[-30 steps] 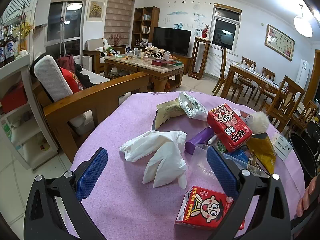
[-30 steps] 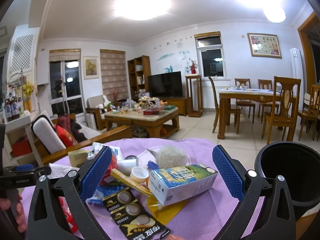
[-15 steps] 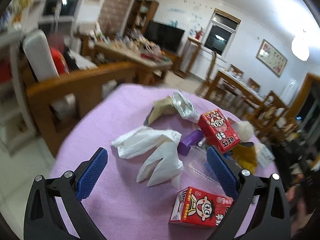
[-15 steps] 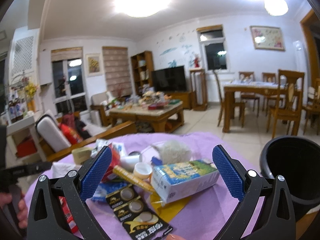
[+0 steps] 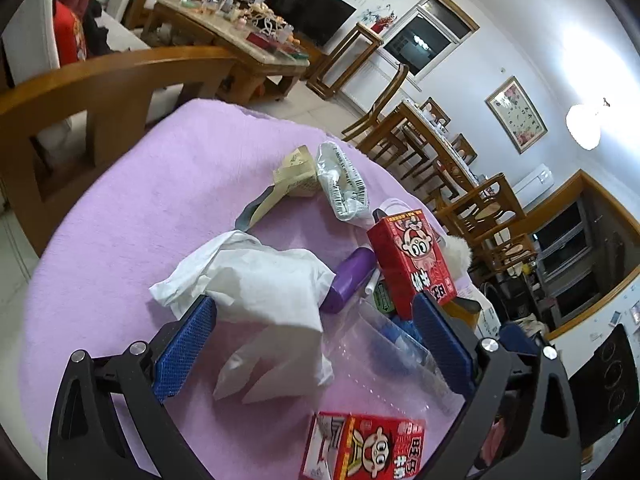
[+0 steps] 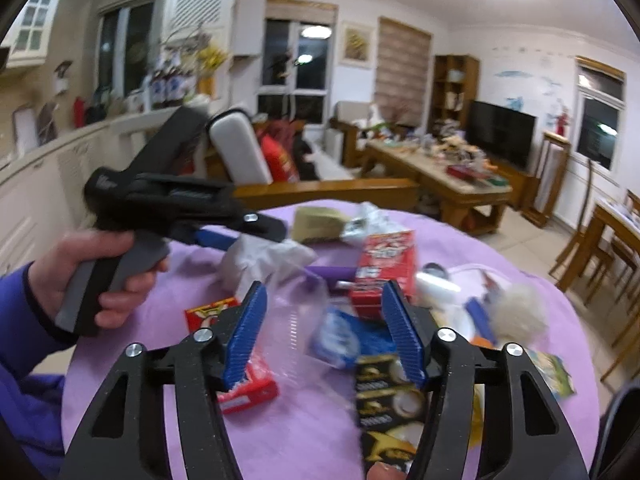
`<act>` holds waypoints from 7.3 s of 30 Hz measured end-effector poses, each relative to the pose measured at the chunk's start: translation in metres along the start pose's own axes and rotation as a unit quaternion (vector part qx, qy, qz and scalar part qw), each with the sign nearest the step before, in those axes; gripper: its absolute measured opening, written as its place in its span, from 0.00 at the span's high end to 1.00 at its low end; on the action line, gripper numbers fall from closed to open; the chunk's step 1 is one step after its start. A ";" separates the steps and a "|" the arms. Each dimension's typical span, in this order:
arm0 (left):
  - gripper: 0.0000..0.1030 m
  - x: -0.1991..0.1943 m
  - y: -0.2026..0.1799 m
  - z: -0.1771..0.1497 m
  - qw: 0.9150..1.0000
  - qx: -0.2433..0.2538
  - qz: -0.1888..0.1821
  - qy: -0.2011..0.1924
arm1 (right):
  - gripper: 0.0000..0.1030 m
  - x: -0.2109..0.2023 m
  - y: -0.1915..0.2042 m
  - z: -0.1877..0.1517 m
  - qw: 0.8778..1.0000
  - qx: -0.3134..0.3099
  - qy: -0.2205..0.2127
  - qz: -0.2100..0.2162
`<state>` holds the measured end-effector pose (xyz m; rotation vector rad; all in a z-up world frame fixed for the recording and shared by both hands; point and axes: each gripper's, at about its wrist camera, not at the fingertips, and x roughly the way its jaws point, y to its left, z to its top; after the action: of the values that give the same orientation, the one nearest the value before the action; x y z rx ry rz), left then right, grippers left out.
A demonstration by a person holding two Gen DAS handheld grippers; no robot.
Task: Collect trash
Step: 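Grasp the white tissues with the left tool while the right tool grasps the clear plastic tray, then carry tissues and plastic tray to the black bin and release both, then grasp the tan wrapper with the left tool while the right tool grasps the red milk carton, then carry the tan wrapper and red carton over the bin and release both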
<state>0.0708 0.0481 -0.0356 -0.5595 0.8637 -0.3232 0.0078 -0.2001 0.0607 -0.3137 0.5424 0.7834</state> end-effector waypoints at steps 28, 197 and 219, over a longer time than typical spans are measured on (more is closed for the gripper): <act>0.93 -0.045 -0.022 -0.002 0.997 0.071 0.008 -0.043 | 0.94 0.016 -0.030 -0.002 0.986 0.136 0.037 0.090; 0.88 0.218 -0.373 -0.109 0.924 0.322 -0.138 0.151 | 0.47 -0.276 -0.326 -0.289 0.842 0.455 -0.081 -0.279; 0.86 0.216 -0.372 -0.117 0.920 0.329 -0.117 0.175 | 0.30 -0.245 -0.321 -0.273 0.840 0.452 -0.064 -0.292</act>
<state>0.0950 -0.3963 -0.0138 0.0352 0.9639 -0.9134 0.0077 -0.6840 -0.0015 0.4472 0.5892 -0.0991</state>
